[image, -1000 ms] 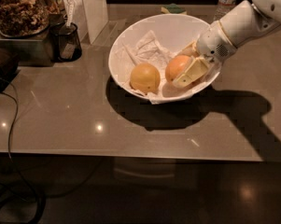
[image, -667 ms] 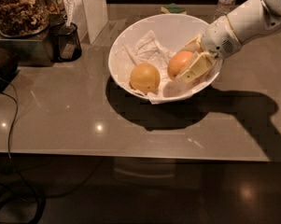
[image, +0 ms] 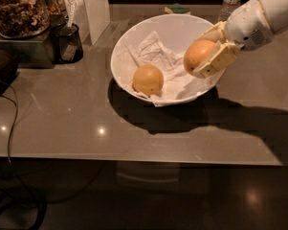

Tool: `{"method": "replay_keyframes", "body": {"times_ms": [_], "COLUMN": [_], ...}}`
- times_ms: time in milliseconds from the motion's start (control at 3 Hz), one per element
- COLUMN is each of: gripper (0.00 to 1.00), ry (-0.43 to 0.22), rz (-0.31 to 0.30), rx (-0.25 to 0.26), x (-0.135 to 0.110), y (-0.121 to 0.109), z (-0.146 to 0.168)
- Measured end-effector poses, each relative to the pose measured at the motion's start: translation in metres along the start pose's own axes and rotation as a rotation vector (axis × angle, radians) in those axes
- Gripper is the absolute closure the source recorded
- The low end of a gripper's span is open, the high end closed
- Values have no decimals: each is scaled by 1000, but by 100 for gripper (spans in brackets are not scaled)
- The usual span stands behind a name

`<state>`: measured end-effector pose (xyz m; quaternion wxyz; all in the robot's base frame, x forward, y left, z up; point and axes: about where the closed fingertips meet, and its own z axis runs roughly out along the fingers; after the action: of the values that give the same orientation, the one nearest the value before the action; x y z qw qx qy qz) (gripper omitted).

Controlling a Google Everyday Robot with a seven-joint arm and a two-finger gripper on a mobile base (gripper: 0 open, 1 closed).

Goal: Pick orange from white bowl

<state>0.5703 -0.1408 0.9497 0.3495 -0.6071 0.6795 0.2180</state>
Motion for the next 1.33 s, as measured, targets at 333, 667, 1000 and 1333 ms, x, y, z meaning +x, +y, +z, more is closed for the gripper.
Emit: {"method": "replay_keyframes", "body": {"times_ms": [333,667,1000,1333], "gripper": [100,100,100,100], "ry": [14,7,5,-1], "rz": [12,58,51,12], "rx": [91,186,183,255], "x": [-3,7,5,-8], "y": [16,37,38,50], "z": [-38,-79,-79,-100]}}
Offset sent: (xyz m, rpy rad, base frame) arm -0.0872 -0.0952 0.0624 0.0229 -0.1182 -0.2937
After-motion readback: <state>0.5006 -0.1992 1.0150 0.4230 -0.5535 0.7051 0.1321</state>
